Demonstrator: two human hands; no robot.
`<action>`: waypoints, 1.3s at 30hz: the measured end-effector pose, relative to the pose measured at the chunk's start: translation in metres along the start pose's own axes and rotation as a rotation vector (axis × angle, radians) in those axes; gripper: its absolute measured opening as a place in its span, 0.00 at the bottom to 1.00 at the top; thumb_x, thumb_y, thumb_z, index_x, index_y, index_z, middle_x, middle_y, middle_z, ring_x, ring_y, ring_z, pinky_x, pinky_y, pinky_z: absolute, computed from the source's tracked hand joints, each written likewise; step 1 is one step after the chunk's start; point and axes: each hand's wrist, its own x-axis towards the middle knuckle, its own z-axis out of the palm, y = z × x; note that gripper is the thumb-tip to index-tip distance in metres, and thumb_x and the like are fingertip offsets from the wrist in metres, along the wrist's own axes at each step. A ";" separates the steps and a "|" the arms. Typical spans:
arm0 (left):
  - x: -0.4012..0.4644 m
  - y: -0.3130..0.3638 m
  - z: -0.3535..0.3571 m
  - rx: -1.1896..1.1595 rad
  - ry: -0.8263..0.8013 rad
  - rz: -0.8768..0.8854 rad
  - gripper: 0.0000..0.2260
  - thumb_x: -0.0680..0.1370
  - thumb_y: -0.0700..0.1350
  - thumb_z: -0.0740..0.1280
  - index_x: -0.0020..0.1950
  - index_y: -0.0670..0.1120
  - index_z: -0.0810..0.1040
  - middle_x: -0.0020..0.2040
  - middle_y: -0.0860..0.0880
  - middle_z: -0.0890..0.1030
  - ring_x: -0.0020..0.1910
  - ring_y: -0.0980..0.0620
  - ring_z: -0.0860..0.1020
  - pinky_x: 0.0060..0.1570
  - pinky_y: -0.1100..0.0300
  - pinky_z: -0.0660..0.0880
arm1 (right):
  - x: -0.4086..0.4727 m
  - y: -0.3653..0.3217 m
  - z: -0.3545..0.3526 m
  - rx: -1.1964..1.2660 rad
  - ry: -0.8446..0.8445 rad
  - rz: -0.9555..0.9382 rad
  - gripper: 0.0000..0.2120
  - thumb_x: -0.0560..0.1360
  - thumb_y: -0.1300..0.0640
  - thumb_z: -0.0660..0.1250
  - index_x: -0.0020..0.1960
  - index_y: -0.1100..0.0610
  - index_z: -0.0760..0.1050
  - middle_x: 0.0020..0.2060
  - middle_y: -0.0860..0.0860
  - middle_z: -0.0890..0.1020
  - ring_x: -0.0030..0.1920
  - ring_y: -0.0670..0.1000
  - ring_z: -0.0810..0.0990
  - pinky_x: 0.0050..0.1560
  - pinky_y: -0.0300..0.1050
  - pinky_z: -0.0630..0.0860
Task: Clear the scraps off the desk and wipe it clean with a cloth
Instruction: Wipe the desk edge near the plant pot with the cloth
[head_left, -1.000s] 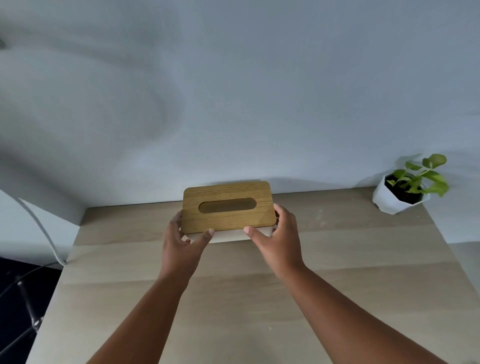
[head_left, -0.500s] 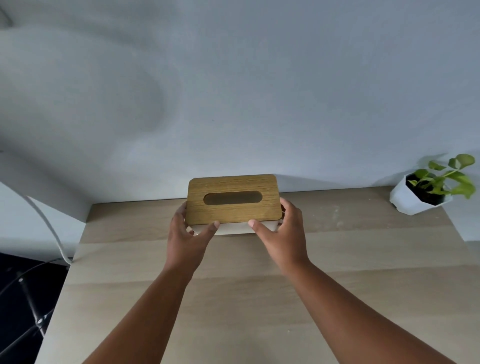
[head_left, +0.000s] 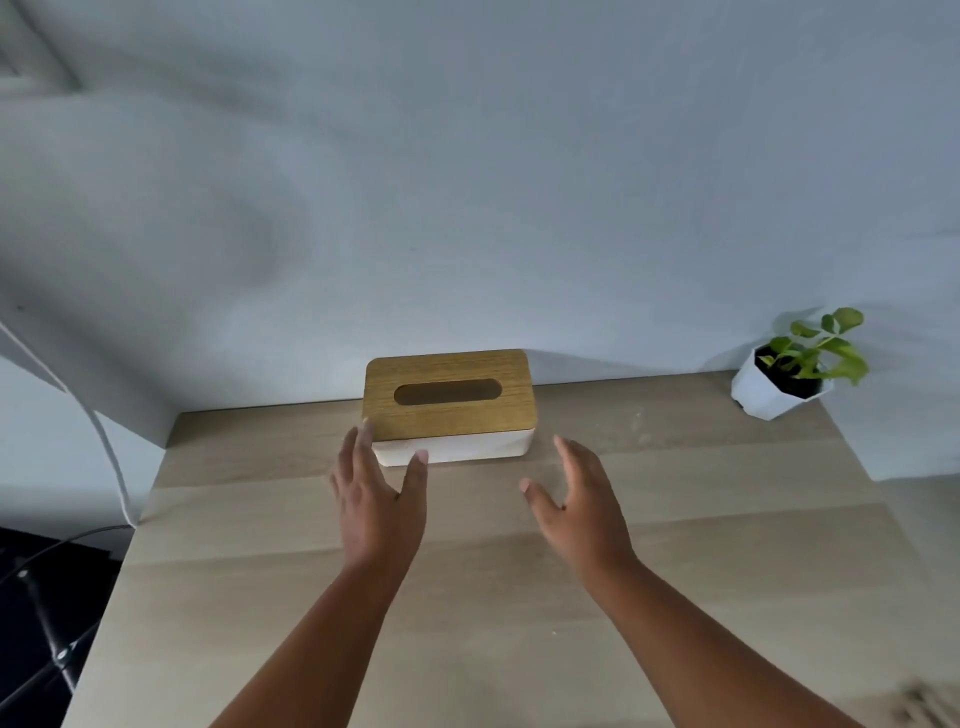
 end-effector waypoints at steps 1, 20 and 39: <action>-0.010 0.001 0.003 0.014 -0.015 0.019 0.32 0.79 0.57 0.69 0.80 0.52 0.61 0.81 0.50 0.61 0.79 0.45 0.60 0.75 0.42 0.64 | -0.009 0.005 -0.005 -0.016 -0.009 -0.008 0.34 0.79 0.45 0.70 0.80 0.55 0.63 0.77 0.52 0.67 0.77 0.51 0.66 0.75 0.47 0.67; -0.174 0.011 0.077 0.293 -0.404 0.406 0.37 0.76 0.62 0.63 0.80 0.44 0.65 0.81 0.44 0.65 0.80 0.41 0.60 0.78 0.42 0.61 | -0.168 0.179 -0.154 -0.516 0.066 -0.063 0.22 0.77 0.45 0.70 0.68 0.54 0.80 0.74 0.57 0.74 0.74 0.62 0.71 0.73 0.62 0.69; -0.201 0.007 0.124 0.535 -0.318 0.362 0.45 0.71 0.75 0.53 0.80 0.47 0.66 0.82 0.44 0.61 0.83 0.43 0.54 0.82 0.43 0.48 | -0.224 0.319 -0.238 -0.699 -0.129 -0.159 0.29 0.78 0.39 0.61 0.76 0.49 0.71 0.79 0.52 0.67 0.74 0.58 0.71 0.65 0.57 0.72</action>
